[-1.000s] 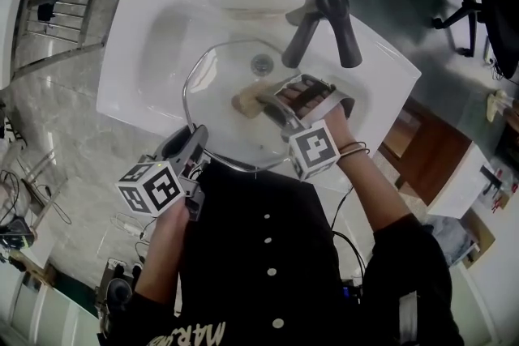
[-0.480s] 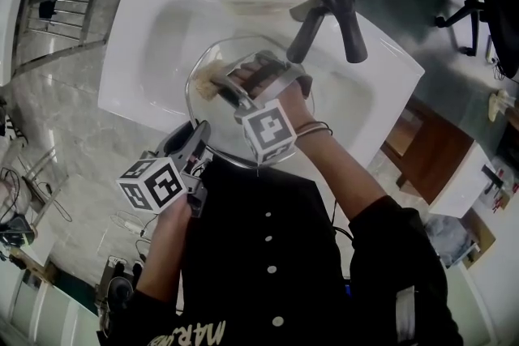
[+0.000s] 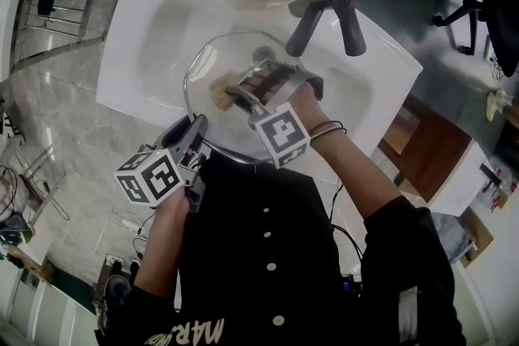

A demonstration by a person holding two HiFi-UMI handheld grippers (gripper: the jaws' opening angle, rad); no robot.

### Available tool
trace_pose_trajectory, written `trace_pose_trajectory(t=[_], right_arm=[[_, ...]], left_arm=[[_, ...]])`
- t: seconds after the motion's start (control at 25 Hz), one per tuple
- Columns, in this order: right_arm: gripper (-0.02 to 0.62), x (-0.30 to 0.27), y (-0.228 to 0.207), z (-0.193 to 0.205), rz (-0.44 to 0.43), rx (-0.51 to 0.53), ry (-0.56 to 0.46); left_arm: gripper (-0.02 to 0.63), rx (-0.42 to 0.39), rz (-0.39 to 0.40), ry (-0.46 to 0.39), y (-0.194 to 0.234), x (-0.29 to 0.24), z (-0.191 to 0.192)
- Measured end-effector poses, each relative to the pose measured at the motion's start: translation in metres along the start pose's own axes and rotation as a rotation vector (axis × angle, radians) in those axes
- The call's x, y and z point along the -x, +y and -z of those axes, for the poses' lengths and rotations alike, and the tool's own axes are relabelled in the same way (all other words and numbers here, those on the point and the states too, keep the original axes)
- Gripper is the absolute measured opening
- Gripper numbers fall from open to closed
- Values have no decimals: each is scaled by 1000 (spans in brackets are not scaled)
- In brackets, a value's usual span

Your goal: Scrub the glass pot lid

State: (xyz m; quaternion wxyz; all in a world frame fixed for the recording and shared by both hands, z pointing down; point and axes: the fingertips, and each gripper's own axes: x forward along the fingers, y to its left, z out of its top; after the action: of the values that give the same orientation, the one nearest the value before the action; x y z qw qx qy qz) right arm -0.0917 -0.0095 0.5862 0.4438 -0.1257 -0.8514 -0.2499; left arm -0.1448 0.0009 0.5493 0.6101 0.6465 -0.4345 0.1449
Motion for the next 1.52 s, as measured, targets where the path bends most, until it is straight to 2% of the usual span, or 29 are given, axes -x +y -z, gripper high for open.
trace_pose_trajectory(t=[0.36, 0.8, 1.16, 1.36, 1.44, 1.52], right_arm=[[124, 24, 43, 7, -81, 29, 12], [124, 67, 102, 10, -231, 12, -19], [124, 93, 130, 16, -340, 36, -22], [126, 93, 128, 17, -339, 41, -14], [126, 88, 116, 16, -285, 30, -13], [127, 78, 93, 12, -190, 2, -8]], left_arm=[[135, 5, -2, -13, 0, 0, -1], [133, 4, -10, -32, 0, -1, -2], [135, -2, 0, -34, -2, 0, -3], [133, 7, 7, -40, -3, 0, -3], [132, 23, 23, -48, -4, 0, -3], [129, 54, 56, -66, -5, 1, -4]])
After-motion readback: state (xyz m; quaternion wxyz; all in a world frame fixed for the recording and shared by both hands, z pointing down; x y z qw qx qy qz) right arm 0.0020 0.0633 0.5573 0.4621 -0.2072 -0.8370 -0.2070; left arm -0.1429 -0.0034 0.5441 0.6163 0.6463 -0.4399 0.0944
